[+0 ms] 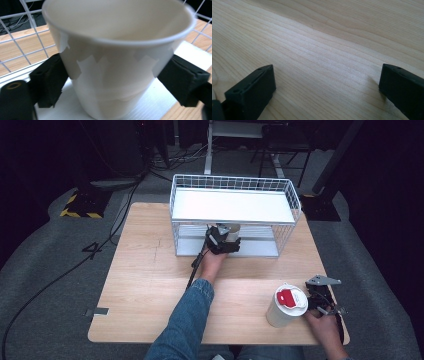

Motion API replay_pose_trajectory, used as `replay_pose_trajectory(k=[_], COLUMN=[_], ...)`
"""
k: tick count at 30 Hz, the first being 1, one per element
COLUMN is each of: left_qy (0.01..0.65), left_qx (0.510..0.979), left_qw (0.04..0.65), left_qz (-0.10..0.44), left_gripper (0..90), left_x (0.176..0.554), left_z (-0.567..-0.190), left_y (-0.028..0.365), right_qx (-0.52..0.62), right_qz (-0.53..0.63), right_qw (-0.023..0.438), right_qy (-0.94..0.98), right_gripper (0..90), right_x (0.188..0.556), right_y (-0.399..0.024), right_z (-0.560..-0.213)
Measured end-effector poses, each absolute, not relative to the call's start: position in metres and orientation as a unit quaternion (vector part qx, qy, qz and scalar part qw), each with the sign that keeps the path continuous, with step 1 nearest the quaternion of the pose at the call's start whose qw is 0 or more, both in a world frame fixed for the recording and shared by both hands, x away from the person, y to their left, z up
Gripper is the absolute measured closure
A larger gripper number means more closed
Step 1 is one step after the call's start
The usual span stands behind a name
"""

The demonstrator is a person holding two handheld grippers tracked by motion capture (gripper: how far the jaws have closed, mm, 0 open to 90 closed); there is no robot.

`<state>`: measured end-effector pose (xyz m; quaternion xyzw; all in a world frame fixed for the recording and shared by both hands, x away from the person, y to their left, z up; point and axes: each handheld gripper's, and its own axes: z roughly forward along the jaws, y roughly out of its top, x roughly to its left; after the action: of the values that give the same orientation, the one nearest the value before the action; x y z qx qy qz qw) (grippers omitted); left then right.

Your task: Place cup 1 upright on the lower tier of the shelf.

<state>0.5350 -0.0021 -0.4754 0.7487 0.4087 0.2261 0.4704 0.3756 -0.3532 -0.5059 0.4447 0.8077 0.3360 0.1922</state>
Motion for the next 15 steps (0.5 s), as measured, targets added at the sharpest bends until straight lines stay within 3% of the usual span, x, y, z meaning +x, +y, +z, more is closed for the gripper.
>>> replay_pose_trajectory(k=[7,15], left_qy=[0.420,0.419], left_qx=[0.741,0.743], left_qw=[0.478,0.483], left_qz=[0.214,0.198], left_gripper=[1.8,1.5], left_x=[0.525,0.500], left_z=[-0.463,-0.455], left_y=[0.003,0.018], right_qx=[0.445,0.445], right_qz=[0.336,0.336], right_qw=[0.192,0.192], right_qy=[0.808,0.808], right_gripper=[0.5,0.5], right_x=[0.376,0.376], right_y=[-0.353,-0.353], right_z=[-0.506,-0.506])
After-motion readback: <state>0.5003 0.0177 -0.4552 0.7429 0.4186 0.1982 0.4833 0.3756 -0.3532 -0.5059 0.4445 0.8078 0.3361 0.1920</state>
